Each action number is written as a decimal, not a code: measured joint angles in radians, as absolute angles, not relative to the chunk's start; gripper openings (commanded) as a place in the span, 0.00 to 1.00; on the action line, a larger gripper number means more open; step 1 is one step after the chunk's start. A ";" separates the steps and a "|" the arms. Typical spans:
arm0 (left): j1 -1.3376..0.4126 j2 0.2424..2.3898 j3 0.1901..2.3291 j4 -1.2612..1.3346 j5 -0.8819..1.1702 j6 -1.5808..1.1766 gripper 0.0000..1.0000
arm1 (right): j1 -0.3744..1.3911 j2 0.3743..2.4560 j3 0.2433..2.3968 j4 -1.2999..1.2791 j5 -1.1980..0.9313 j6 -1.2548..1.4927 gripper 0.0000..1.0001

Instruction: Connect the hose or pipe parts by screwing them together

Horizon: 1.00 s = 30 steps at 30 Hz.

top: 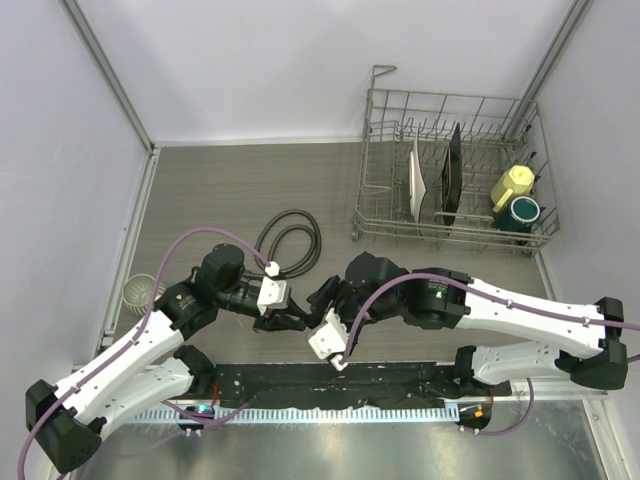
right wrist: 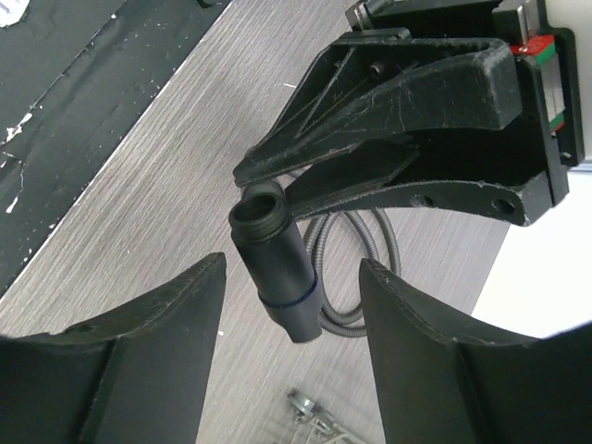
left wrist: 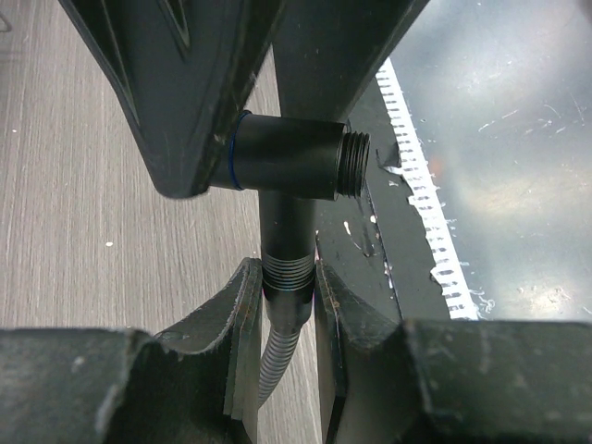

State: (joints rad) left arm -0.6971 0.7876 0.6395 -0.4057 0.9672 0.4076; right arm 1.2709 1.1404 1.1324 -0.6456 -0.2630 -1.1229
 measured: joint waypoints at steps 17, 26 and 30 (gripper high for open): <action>-0.694 0.768 0.637 -0.404 0.851 0.395 0.00 | 1.272 1.136 1.008 -0.435 -0.187 -0.823 0.01; -0.693 0.754 0.615 -0.428 0.716 0.392 0.00 | 1.267 1.229 1.023 -0.368 -0.024 -0.282 0.01; -0.693 0.745 0.599 -0.435 0.669 0.392 0.00 | 1.262 1.265 1.026 -0.351 0.029 -0.029 0.01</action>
